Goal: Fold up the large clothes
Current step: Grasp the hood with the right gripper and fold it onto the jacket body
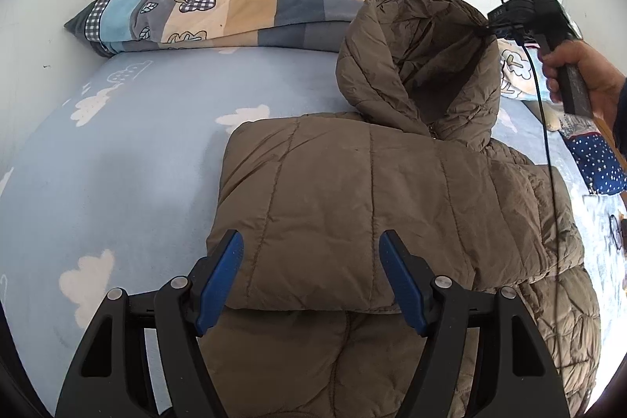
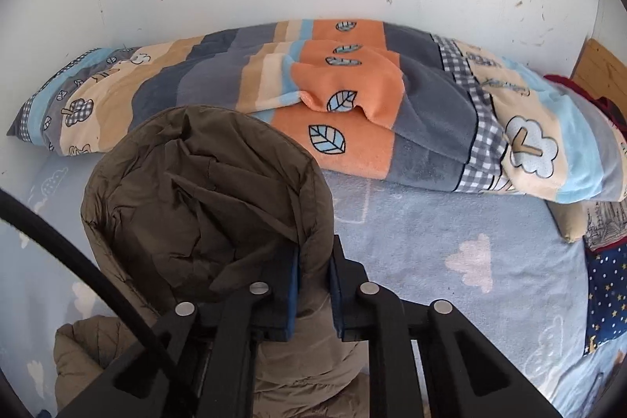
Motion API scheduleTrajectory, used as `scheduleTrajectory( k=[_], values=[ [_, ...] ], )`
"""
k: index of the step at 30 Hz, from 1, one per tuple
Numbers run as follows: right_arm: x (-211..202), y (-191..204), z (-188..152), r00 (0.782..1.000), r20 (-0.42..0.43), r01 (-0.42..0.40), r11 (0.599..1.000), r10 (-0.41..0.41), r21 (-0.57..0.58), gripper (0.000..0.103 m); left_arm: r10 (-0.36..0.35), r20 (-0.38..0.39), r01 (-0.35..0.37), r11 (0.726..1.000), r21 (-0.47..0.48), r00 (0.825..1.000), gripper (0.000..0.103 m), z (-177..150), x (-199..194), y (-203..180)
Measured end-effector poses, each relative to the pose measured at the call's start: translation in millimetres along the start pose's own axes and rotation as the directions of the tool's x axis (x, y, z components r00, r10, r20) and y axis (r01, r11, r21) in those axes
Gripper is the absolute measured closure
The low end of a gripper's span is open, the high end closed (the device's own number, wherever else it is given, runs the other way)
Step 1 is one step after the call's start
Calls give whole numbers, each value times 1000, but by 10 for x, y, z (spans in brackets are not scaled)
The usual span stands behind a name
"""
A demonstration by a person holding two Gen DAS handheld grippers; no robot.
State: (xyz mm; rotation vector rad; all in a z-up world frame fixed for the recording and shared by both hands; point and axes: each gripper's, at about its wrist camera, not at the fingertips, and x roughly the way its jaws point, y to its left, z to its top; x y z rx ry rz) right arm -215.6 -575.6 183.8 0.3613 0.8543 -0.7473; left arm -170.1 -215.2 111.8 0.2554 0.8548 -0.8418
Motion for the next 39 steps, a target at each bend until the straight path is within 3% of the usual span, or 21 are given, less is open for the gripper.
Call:
scheduleTrajectory(
  k=[8,15,23,27,31,32,33,35,39],
  values=[
    [-874,194,-394,990,121,-57,991,71,-120,93,-8,42,8,1000,-9,999,32,26,-166,23],
    [-1740,302,-1286,975,159,-107,959,152,-261,94,-18,95,24,998,-63,995,32,76,-337,159],
    [-1627,185,-2492,992,49,-98,957,115,-274,94,-29,116,40,994,-98,993,32,118,-393,210],
    [-1233,133,-2941,998,-65,-35,959,17,-282,93,-21,112,29,997,-73,993,32,119,-352,144],
    [-1253,74,-2999,994,-105,-56,970,32,-235,76,-33,107,39,997,-59,994,32,108,-340,122],
    [-1303,77,-2990,992,-118,-63,969,35,-241,66,-34,108,40,998,-55,994,32,107,-347,117],
    [-1359,82,-2990,992,-119,-62,965,33,-253,63,-35,110,41,998,-52,993,32,109,-352,118],
    [-1551,76,-2979,993,-111,-78,962,51,-260,63,-48,108,53,997,-49,993,32,111,-356,122],
    [-2019,66,-2779,981,0,-191,964,194,-187,62,-39,108,44,998,-43,993,32,100,-352,100]
  ],
)
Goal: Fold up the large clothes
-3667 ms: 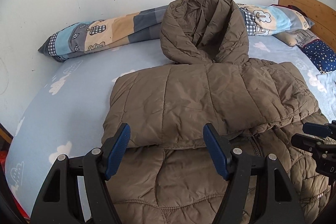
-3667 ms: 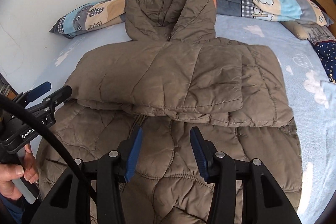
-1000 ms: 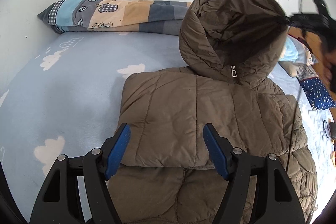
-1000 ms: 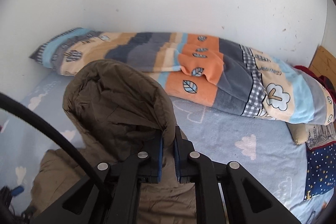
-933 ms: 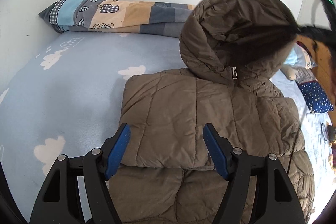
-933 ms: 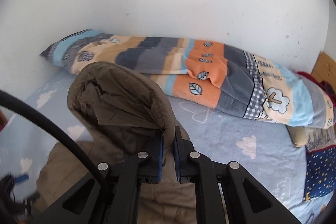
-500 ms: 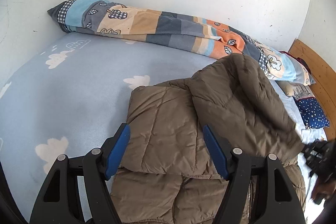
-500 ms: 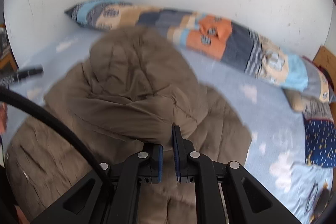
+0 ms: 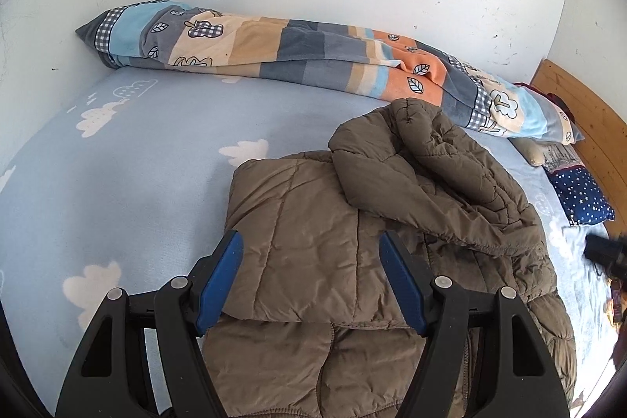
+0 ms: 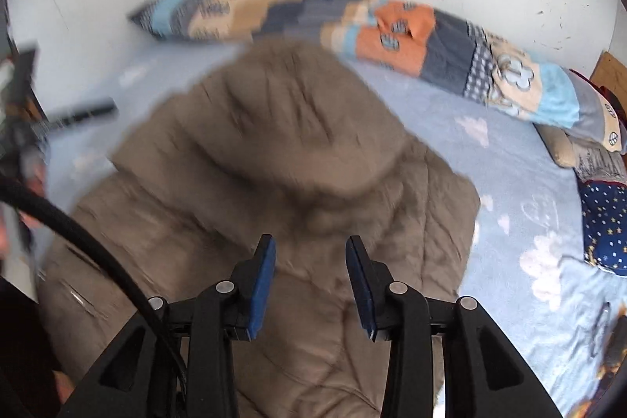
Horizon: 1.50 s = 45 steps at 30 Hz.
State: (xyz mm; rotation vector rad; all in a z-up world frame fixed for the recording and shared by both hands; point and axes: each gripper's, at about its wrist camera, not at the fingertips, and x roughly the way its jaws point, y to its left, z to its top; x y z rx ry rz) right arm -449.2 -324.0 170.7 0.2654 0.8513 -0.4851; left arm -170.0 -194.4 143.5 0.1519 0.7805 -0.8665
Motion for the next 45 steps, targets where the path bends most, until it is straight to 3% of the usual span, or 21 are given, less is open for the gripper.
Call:
scheduleTrajectory(
  k=[4,9,13,16,17,20,22,26,31,35,37,40,44,45],
  values=[
    [32,205,549,996,60,-65,996,61,59,62,11,14,-11,1000,-13,1000,32,17,-39,43],
    [545,488,1428,998,44,-52,991,47,121,62,14,11,-14,999,-32,1000,32,34,-46,126],
    [1232,468,1878,995,-93,-27,979,47,200,62,5,6,-5,1000,-22,1000,32,64,-28,147],
    [1660,541,1756,974,-218,-15,982,57,189,64,-9,3,9,1000,-26,1000,32,82,-28,177],
    [1714,586,1638,968,-240,-26,983,71,184,69,-12,2,12,1000,-29,1000,32,80,-34,187],
    [1634,679,1259,962,-251,-61,983,104,176,70,-25,2,25,999,-37,1000,32,78,-47,200],
    [1570,732,965,962,-262,-46,989,81,138,70,-27,-1,27,999,-37,1000,32,74,-33,180],
    [1826,687,455,959,-282,5,994,26,109,69,-22,-11,22,1000,-17,1000,32,53,12,95],
    [1635,763,515,963,-268,14,997,7,77,70,-66,-41,67,998,20,997,32,46,9,-12],
    [1056,500,509,978,-147,-116,973,147,201,70,-126,-56,129,990,54,990,32,176,-27,-190],
    [764,293,517,982,-67,-158,956,179,246,70,-173,-61,176,984,40,983,32,358,7,-307],
    [468,-67,565,996,-1,-85,960,88,266,70,-175,-110,184,980,77,978,32,736,228,-643],
    [462,-428,680,1000,-7,-3,951,6,309,73,-171,-164,194,971,139,972,33,1150,759,-1183],
    [498,-488,699,1000,-9,-9,949,12,317,81,-179,-192,205,970,129,965,43,1210,946,-1277]
  ],
)
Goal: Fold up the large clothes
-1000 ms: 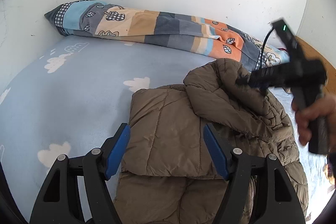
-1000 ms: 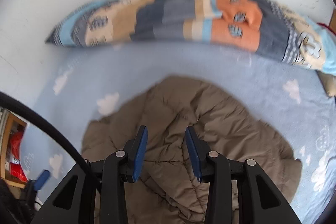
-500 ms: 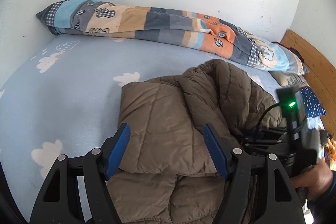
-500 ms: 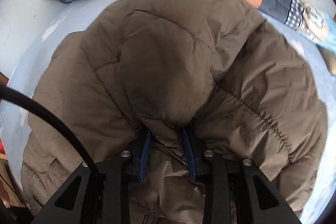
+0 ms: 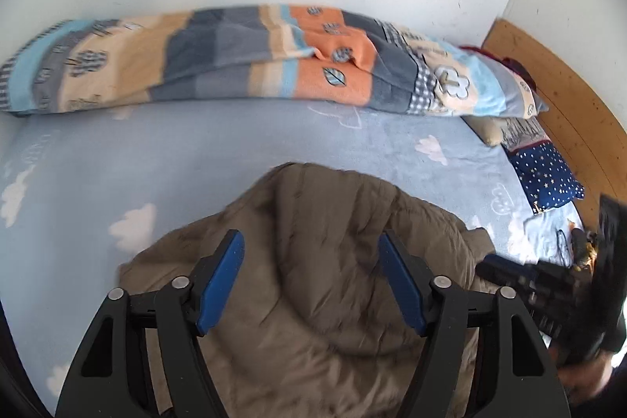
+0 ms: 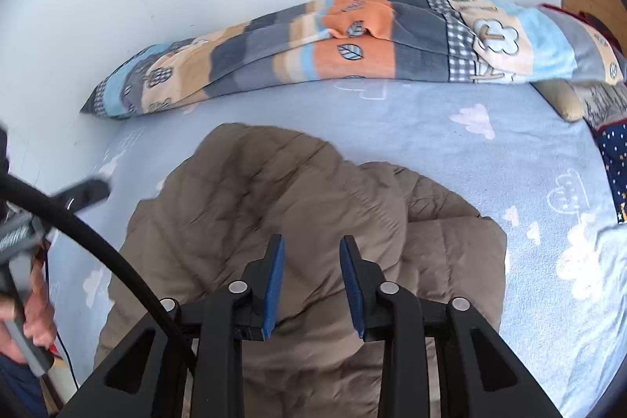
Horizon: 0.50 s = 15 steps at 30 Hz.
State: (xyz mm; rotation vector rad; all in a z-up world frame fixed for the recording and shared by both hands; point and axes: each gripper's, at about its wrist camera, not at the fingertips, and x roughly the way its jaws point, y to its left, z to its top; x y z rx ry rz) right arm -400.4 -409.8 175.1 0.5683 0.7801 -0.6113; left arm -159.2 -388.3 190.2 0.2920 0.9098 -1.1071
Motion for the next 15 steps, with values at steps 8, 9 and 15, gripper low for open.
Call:
scheduleTrajectory(
  k=[8,9,15],
  values=[
    [602,-190,-49,996,-85,17,1000,-15,21,84,128,-217,-125,992,27,968,65,-17,1011,2],
    [678,-227,-88,995,-102,21,999,-18,27,86,154,-244,-151,988,30,957,65,-67,1080,62],
    [943,-351,-333,988,-154,17,999,-9,50,87,197,-328,-195,980,40,924,64,-306,1279,192]
  ],
)
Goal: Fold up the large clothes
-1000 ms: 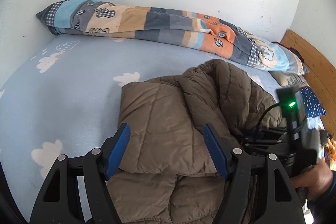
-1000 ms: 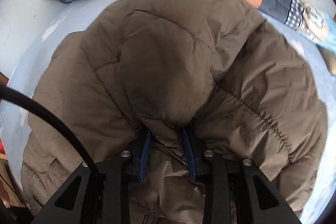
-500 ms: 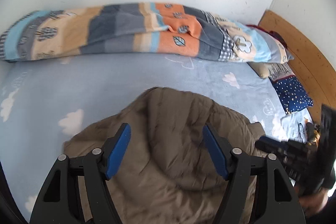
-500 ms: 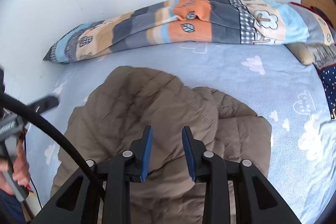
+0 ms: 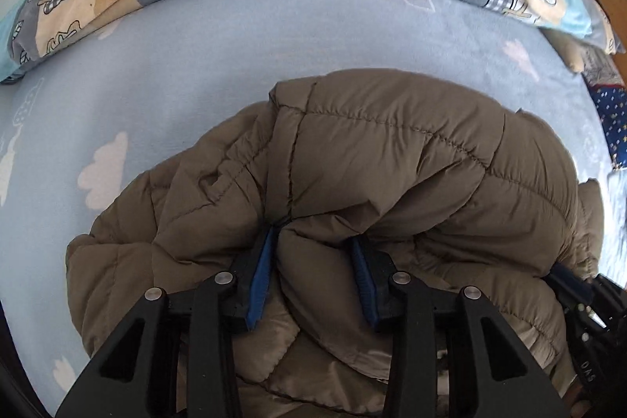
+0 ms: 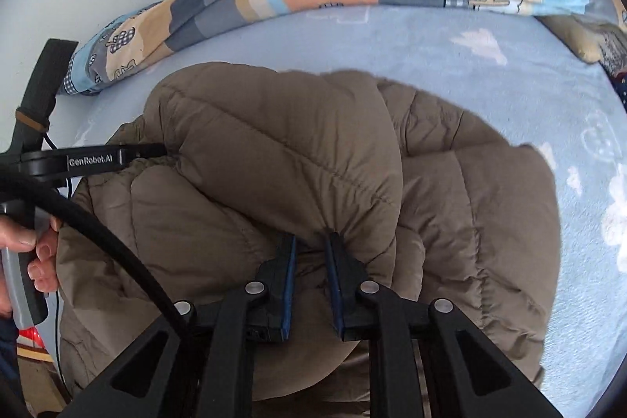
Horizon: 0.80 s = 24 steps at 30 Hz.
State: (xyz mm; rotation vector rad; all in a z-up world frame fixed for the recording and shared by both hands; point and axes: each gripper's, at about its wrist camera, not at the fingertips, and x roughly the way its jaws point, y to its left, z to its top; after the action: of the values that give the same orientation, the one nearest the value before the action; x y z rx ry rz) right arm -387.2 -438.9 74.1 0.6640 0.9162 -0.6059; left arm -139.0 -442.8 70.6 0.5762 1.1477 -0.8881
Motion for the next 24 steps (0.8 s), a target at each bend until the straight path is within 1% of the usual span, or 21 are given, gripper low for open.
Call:
scheduleTrajectory(
  k=[1,3,4,6,9,11,13,15,17,19,21,22,24],
  values=[
    [18,-3,0,1000,-6,2,1000,-2,0,87,-15,16,15,1000,-10,1000,64,-17,-70,4],
    [-52,6,24,1000,-10,5,1000,-5,7,87,-53,68,53,999,11,996,64,-104,-278,18],
    [-123,23,35,1000,1,5,1000,-5,5,87,-69,89,68,997,20,994,64,-152,-373,35],
    [-309,70,37,999,42,-19,1000,19,-5,87,-132,135,130,991,23,982,64,-325,-590,98],
    [-545,196,8,993,94,-71,997,73,-19,87,-180,172,180,984,18,969,64,-591,-735,187],
    [-607,320,-19,991,94,-94,995,98,-41,87,-185,176,186,982,11,967,64,-745,-738,222],
    [-607,464,-86,990,89,-101,992,107,-74,87,-173,160,172,985,18,972,64,-832,-650,220],
    [-526,577,-176,994,65,-79,992,85,-102,87,-144,133,144,990,14,981,64,-895,-505,186],
    [-338,581,-255,998,20,-52,995,54,-90,87,-133,125,133,991,14,983,64,-952,-376,185],
    [-123,522,-336,999,-24,-50,997,48,-66,87,-110,141,109,994,13,984,64,-1014,-313,153],
    [-16,410,-374,996,-28,-87,996,87,-17,87,-87,169,85,996,23,982,64,-1069,-373,97],
    [-32,389,-371,995,-28,-94,996,94,-6,87,-91,180,88,996,24,979,64,-1104,-421,88],
    [-147,421,-358,996,-31,-79,997,79,-7,86,-111,213,105,994,39,971,64,-1201,-610,74]
  ],
)
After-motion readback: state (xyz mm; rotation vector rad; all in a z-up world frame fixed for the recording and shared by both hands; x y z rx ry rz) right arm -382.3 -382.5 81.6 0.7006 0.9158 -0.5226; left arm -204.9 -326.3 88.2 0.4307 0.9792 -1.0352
